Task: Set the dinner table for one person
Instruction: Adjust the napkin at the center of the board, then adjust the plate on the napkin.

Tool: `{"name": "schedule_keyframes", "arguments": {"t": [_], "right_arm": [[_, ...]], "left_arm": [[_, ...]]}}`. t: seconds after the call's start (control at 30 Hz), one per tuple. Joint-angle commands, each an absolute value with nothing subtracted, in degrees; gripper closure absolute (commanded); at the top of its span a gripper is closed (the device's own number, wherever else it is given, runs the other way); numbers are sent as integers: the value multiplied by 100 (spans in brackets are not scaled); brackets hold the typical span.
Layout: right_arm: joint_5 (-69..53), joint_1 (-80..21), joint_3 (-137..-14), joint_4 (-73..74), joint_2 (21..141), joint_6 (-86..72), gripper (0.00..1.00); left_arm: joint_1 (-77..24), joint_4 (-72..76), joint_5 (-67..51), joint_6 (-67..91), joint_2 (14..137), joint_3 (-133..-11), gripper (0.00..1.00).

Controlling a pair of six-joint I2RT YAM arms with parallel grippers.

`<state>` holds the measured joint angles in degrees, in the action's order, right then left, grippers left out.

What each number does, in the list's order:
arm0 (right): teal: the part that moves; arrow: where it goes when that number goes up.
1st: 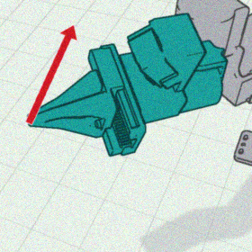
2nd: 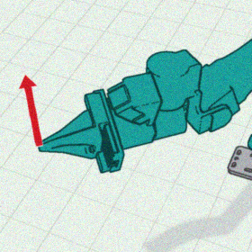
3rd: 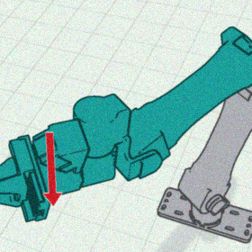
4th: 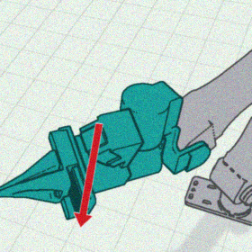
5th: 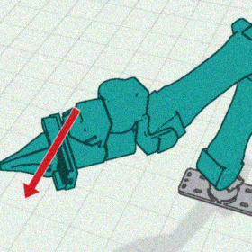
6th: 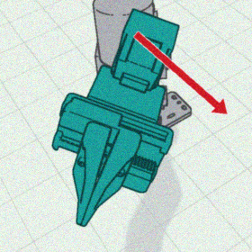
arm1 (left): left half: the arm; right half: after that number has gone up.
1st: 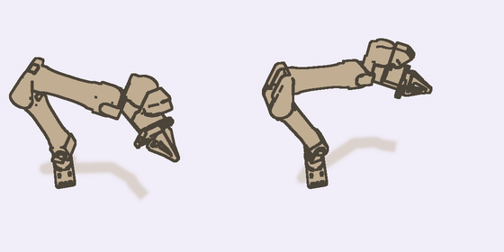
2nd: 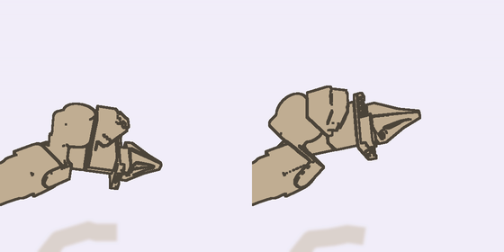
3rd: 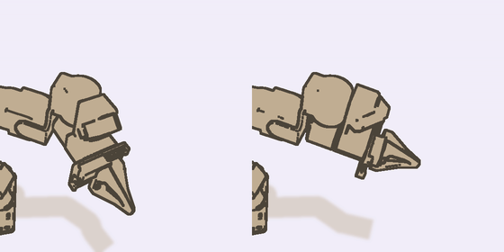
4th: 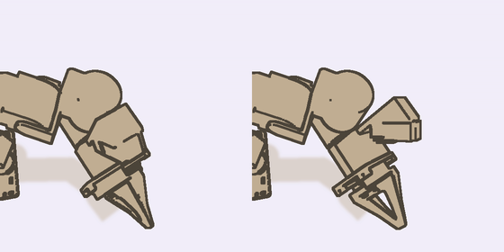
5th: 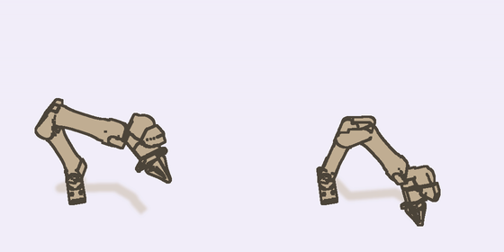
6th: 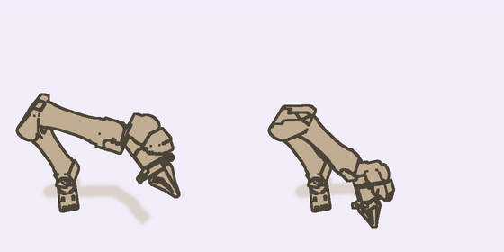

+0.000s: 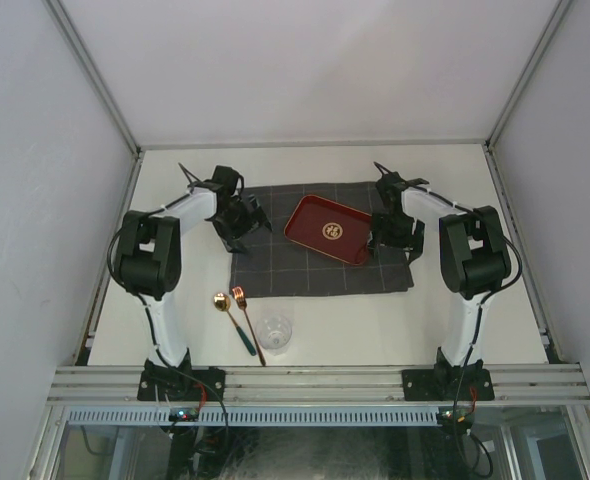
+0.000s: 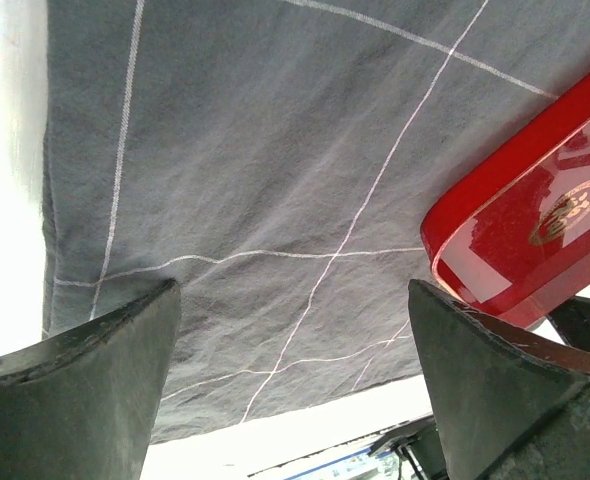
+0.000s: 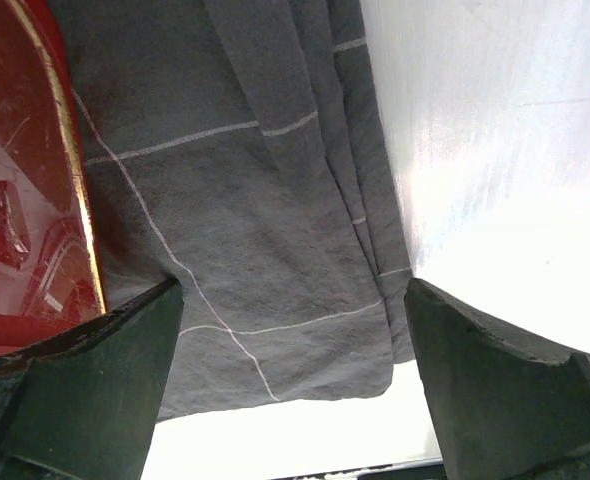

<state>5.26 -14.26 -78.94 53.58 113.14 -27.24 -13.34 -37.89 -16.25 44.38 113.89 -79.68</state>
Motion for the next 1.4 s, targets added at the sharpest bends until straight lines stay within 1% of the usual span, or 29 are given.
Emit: {"name": "schedule_keyframes", "arguments": {"t": [0.0,0.2,0.5,0.67,0.83,0.93,1.03,1.2,1.37], "right_arm": [[987,-1415,-8055,5386,11134,-2714,8],[1160,-1532,-8245,5644,10886,-2786,8],[1465,-1954,-8622,6121,9948,-3030,6],[1182,-1997,-8430,5669,9483,-3035,4],[786,-2003,-8090,5156,9325,-3109,1],[592,-2026,-7966,4945,9366,-3179,1],[467,-2084,-7839,4744,9416,-3259,1],[492,-2120,-7779,4590,9678,-3254,1],[355,-2097,-7698,4352,9932,-3357,1]], "left_arm": [[-1419,-4137,-1185,4378,11240,-7746,0],[-1435,-4227,-1045,4332,10920,-7761,0],[-1436,-4497,-930,4145,10563,-8332,0],[-1435,-4473,-1085,3888,10565,-8846,0],[-1456,-4579,-1327,3268,10880,-9624,0],[-1455,-4982,-1477,2900,11379,-10450,0],[-1476,-5492,-1507,2648,11956,-11218,4],[-1534,-5868,-1277,2435,12437,-11773,9],[-1554,-6320,-886,2215,12686,-12294,11]]}}
